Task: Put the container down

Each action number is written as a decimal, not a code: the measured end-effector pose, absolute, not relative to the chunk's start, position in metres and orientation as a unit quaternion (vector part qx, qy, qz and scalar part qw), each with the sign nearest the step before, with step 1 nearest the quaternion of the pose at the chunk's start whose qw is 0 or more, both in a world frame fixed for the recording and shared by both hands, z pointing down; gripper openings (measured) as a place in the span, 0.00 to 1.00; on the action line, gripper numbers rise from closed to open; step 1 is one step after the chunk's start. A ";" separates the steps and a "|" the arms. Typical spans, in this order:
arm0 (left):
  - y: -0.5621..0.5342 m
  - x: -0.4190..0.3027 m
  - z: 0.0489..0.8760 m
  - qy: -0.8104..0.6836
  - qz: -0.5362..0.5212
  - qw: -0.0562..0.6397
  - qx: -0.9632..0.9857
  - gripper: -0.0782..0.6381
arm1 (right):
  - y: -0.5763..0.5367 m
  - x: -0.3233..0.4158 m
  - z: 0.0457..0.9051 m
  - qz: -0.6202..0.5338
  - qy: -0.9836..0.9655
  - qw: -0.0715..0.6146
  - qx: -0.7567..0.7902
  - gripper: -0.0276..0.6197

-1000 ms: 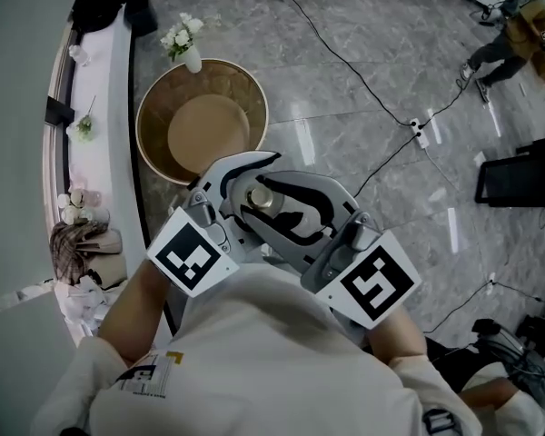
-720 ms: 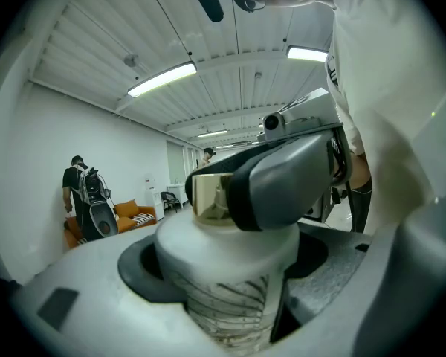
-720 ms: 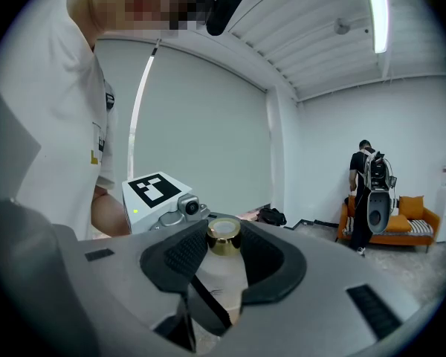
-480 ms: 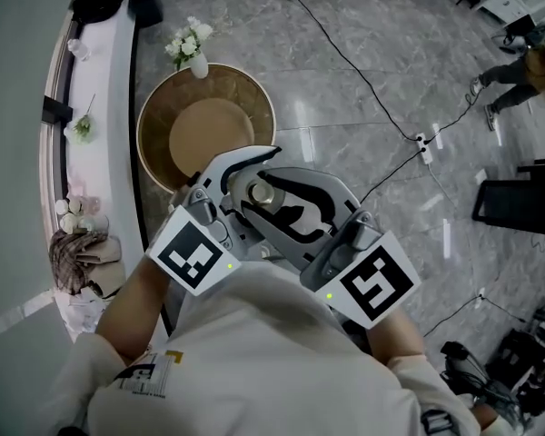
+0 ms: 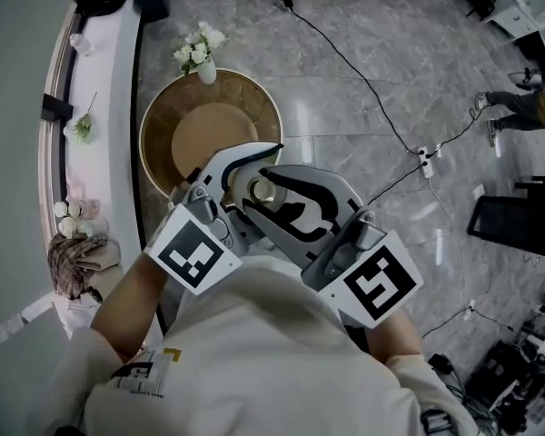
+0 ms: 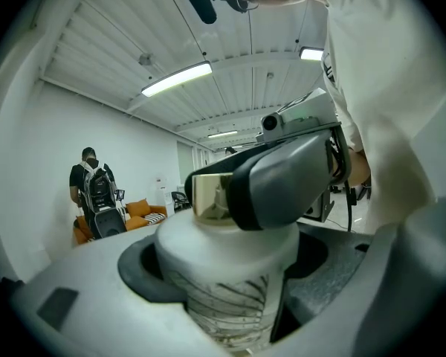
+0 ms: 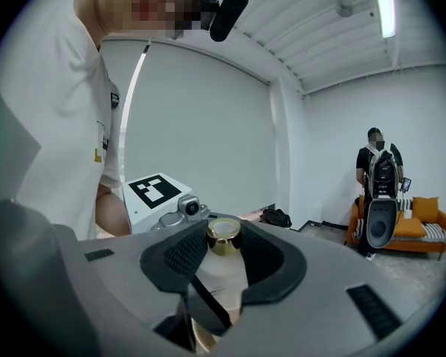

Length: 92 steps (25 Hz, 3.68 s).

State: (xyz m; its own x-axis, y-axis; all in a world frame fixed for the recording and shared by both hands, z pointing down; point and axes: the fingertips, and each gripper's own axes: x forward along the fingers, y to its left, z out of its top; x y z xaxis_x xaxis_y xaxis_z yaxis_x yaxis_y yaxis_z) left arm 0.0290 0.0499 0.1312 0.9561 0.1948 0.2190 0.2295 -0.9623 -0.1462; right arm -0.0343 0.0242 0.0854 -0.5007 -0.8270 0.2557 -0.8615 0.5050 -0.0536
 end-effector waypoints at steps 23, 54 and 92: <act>-0.009 0.088 0.158 0.079 -0.103 0.057 -0.990 0.60 | -0.014 0.018 0.111 0.083 -0.935 0.119 0.324 0.25; -0.050 0.122 0.218 0.182 -0.106 0.056 -0.976 0.60 | -0.040 0.052 0.171 0.077 -0.963 0.137 0.221 0.25; -0.061 0.101 0.487 0.172 -0.108 -0.013 -0.979 0.60 | -0.056 0.029 0.443 0.117 -0.946 0.227 0.198 0.25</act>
State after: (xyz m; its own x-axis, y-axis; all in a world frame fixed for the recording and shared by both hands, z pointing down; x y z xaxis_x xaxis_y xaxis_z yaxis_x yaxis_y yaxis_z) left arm 0.1011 -0.0608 0.4870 0.9174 -0.3339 0.2167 -0.3394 -0.9406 -0.0123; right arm 0.0291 -0.0560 0.4430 -0.8185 -0.3221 0.4756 -0.4282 0.8940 -0.1315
